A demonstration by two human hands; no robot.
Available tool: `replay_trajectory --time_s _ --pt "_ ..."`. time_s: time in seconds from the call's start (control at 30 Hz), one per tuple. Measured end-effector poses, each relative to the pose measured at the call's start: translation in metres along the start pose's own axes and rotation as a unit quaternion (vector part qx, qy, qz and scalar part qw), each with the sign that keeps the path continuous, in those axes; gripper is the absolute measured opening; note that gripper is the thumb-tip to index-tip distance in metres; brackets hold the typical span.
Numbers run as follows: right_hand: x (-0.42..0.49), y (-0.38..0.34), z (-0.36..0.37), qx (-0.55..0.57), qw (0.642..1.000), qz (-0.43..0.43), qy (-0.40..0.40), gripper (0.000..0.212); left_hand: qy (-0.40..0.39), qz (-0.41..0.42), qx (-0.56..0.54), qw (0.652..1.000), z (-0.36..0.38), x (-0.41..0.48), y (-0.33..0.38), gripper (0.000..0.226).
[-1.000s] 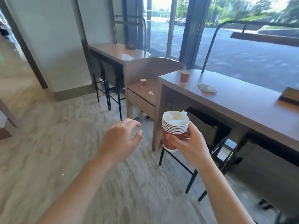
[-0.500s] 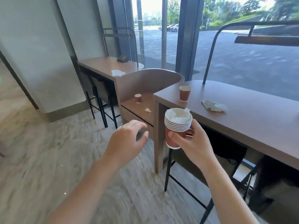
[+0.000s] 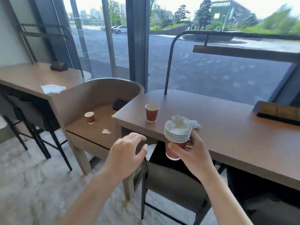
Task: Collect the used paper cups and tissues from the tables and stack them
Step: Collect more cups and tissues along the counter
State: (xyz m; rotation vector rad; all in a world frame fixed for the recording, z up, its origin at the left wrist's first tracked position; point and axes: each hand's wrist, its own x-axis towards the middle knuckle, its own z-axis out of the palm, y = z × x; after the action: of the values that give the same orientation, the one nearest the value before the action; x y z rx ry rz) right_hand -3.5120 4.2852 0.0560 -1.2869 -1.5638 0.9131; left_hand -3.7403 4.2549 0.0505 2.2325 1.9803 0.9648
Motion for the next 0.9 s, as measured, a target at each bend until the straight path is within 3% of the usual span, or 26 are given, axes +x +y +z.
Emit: replay_trajectory --time_s 0.37,0.67,0.9 --pt "0.050 0.035 -0.047 -0.051 0.986 0.076 0.142 0.070 -0.095 0.138 -0.069 0.983 0.082 0.135 0.028 0.027" --pt "0.109 0.074 -0.083 -0.020 0.977 0.089 0.191 0.049 -0.137 0.147 -0.024 0.979 0.153 0.207 0.053 0.027" --pt "0.149 0.105 -0.095 0.010 0.981 0.089 0.173 0.052 -0.143 0.113 0.013 0.983 0.203 0.233 0.058 0.028"
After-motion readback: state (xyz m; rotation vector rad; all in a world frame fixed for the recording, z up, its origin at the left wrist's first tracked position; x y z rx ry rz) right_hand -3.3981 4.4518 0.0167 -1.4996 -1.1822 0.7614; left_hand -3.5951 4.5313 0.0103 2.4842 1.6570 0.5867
